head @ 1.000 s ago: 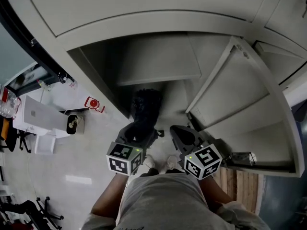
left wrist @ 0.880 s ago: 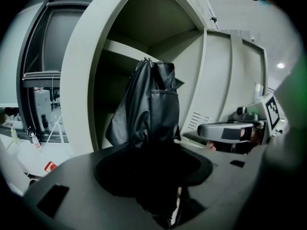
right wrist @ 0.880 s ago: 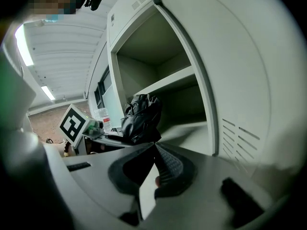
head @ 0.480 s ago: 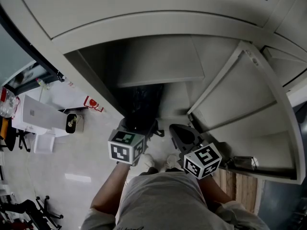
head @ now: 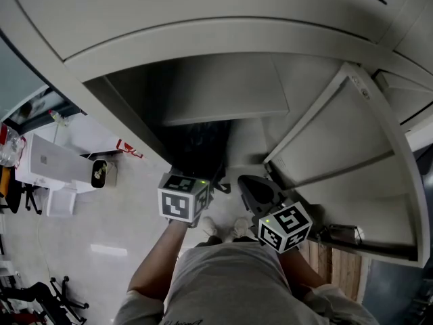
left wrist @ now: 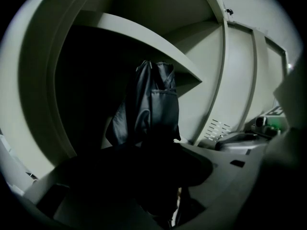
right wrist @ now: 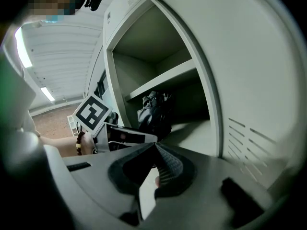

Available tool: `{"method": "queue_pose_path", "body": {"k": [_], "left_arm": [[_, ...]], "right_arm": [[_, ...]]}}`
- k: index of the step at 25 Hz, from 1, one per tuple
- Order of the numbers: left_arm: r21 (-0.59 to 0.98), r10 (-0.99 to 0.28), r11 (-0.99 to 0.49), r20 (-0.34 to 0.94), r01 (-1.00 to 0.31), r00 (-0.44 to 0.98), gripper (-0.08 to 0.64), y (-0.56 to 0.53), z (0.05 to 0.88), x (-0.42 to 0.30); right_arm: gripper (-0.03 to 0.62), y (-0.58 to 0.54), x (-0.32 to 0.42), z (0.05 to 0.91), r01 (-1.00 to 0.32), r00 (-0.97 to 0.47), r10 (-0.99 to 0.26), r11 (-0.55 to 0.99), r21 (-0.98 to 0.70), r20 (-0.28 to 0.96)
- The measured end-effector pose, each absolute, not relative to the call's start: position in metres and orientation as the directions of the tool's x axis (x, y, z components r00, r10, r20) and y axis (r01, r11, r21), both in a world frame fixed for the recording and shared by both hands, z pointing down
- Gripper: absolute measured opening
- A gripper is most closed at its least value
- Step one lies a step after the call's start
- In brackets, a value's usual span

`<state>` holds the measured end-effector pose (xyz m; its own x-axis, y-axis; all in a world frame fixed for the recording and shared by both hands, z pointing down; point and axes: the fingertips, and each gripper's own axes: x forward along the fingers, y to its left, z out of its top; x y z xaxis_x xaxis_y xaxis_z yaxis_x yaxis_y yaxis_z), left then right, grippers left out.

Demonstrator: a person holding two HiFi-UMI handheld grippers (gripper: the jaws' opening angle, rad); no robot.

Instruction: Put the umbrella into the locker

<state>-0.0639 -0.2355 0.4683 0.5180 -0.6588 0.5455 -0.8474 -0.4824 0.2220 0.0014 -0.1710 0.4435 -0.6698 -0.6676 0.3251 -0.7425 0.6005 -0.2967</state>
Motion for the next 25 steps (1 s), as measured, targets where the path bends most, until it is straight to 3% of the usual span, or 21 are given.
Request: {"method": "queue_pose_path", "body": {"k": [25], "left_arm": [[0.228,-0.579,-0.497,0.631,-0.837,0.516,0.232,-0.264,0.486,-0.047]], "right_arm": [[0.028,-0.177,0.002,0.450,-0.732,-0.681,-0.649,0.604,-0.314,0.339]]}}
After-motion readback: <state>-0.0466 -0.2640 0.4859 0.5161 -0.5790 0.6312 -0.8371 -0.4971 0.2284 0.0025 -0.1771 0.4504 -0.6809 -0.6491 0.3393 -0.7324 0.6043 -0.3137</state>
